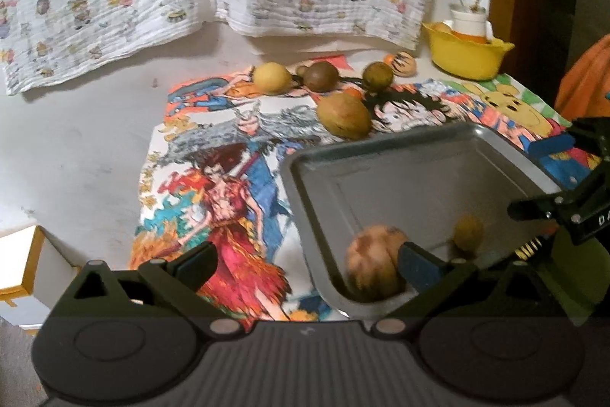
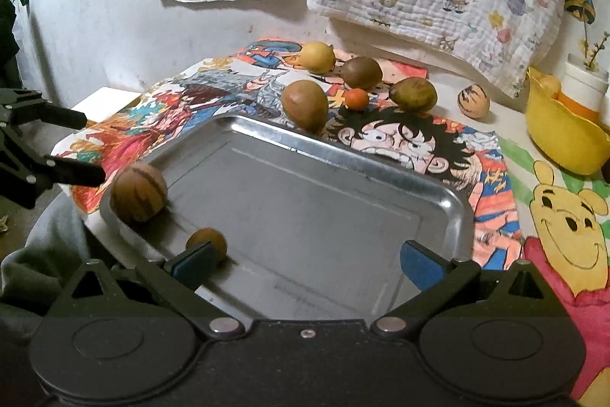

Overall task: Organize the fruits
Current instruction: 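Lower the striped fruit into the tray and open the left gripper, then move left tool to the large yellow-green oval fruit while right tool approaches the small orange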

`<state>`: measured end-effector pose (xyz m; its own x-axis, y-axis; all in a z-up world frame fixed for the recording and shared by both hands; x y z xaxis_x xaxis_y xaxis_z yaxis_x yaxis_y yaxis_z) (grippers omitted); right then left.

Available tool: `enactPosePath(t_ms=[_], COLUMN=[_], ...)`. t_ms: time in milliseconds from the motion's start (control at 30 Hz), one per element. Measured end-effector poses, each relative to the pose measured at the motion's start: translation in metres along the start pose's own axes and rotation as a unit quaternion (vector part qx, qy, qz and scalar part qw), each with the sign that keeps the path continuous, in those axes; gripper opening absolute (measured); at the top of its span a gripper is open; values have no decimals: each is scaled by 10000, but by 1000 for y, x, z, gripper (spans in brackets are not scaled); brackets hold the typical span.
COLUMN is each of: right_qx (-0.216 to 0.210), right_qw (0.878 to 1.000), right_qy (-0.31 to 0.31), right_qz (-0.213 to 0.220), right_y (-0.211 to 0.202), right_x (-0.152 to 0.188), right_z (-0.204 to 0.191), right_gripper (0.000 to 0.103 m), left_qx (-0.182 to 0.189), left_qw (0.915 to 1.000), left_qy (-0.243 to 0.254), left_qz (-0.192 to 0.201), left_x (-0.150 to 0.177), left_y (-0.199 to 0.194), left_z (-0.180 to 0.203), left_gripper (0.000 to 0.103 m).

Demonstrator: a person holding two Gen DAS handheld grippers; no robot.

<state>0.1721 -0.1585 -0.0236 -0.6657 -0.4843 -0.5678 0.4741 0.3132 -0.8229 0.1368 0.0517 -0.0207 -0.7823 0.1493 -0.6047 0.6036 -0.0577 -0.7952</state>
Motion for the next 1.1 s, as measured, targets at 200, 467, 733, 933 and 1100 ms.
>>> enactPosePath(t_ms=[200, 467, 733, 933, 1100], right_qx=[55, 149, 230, 492, 696], right_qw=[10000, 9998, 9995, 9977, 9943], right_qy=[-9, -91, -194, -395, -701], right_qz=[-15, 8, 139, 234, 403], right_y=[10, 24, 39, 48, 58], right_x=[-17, -44, -79, -108, -131], right_z=[6, 15, 27, 49, 71], right_gripper=[102, 102, 102, 102, 102], left_qx=[-110, -165, 70, 246, 439], left_qw=[9998, 9991, 9973, 9974, 9980], left_qy=[-185, -376, -731, -668, -456], left_qz=[57, 46, -97, -92, -73], left_x=[-21, -48, -78, -103, -123], left_y=[7, 26, 52, 70, 87], left_z=[-19, -44, -58, -52, -33], left_gripper=[102, 102, 102, 102, 102])
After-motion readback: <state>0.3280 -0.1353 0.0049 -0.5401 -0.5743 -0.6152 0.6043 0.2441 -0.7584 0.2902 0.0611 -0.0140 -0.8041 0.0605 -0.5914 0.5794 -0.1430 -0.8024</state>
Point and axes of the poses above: each gripper's, at about its wrist camera, not at the fingertips, and y roughly the way its jaws point, z to its right, x to its underside, the point moved 9 cm from there along y, roughly the way its jaws point, and after that the axes turned 10 degrees about -z, right-handed, at the moved point
